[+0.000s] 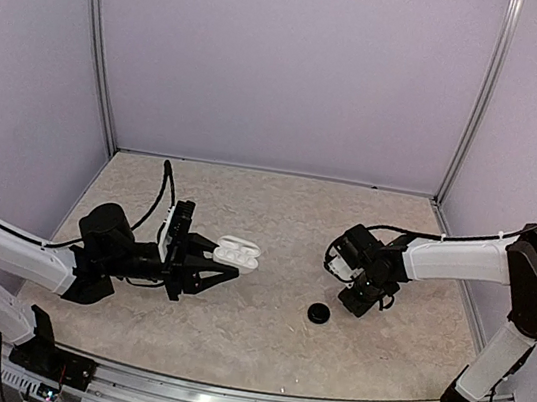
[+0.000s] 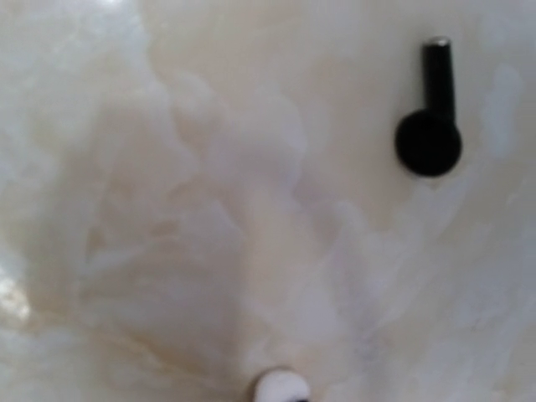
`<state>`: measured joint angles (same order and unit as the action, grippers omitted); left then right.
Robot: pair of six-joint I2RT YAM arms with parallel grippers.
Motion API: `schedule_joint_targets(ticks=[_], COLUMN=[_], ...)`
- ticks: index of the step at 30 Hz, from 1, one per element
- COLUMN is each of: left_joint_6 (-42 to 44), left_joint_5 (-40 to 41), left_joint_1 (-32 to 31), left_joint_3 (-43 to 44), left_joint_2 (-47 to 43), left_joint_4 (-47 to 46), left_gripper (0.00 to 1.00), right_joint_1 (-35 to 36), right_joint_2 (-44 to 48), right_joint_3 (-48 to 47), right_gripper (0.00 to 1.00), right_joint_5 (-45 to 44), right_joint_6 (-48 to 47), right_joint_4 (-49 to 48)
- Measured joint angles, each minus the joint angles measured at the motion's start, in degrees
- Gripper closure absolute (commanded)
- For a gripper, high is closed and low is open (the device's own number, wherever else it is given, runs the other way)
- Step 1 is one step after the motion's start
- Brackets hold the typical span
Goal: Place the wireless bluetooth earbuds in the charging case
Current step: Pick up the left earbud from the center of the board.
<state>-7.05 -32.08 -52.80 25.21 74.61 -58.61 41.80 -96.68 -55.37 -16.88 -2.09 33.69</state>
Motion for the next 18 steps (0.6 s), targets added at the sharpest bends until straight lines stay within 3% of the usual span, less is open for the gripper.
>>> schedule_joint_targets(ticks=[13, 18], left_joint_6=[0.1, 0.1], left_joint_5=[0.3, 0.6], left_joint_1=[0.0, 0.0], left_joint_3=[0.0, 0.0], left_joint_2=[-0.4, -0.6], left_joint_4=[0.1, 0.1], left_gripper=[0.93, 0.93], right_joint_1=[-0.3, -0.5], right_joint_2=[0.0, 1.8], right_joint_3=[0.0, -0.2], right_gripper=[1.0, 1.0], right_joint_5=[-1.9, -1.7], right_joint_6=[0.3, 0.2], right_joint_4=[0.0, 0.9])
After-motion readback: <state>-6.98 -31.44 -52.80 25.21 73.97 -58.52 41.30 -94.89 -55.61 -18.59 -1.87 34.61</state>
